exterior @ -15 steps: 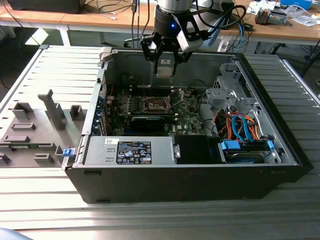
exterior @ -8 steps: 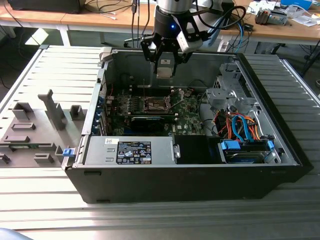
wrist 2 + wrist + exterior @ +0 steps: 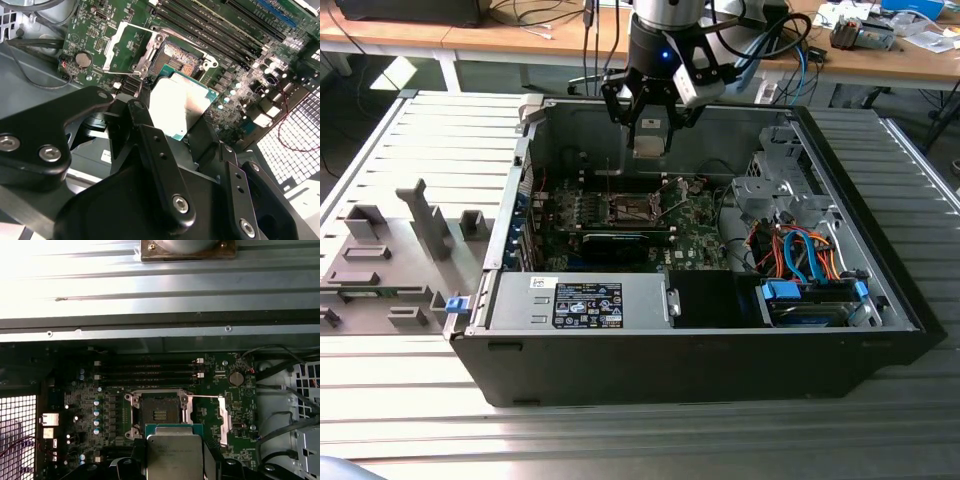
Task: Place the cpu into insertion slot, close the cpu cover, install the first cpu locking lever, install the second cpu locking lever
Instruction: 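Place the cpu into insertion slot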
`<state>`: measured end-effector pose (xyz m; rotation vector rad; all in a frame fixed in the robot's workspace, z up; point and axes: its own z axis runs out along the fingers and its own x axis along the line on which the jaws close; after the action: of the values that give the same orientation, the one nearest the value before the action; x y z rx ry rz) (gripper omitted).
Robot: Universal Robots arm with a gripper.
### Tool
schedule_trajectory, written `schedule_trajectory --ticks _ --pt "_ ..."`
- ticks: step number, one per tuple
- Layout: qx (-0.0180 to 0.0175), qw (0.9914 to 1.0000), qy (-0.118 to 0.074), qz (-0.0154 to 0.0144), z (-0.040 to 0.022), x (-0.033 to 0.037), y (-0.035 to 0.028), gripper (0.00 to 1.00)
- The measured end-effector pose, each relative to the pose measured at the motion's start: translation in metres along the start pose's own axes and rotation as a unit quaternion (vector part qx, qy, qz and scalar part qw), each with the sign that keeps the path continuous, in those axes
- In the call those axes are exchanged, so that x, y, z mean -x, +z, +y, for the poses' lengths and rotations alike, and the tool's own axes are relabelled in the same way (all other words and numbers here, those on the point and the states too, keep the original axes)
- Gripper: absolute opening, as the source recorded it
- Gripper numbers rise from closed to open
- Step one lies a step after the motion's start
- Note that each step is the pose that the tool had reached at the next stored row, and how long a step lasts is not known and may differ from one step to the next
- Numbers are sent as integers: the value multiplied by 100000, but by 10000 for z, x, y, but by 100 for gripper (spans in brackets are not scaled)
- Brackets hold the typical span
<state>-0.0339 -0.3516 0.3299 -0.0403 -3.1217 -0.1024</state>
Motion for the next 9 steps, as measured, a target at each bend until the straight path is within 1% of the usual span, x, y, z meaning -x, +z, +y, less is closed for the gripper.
schedule_trajectory --ticks 9 --pt "2 100000 2 -2 -2 0 29 54"
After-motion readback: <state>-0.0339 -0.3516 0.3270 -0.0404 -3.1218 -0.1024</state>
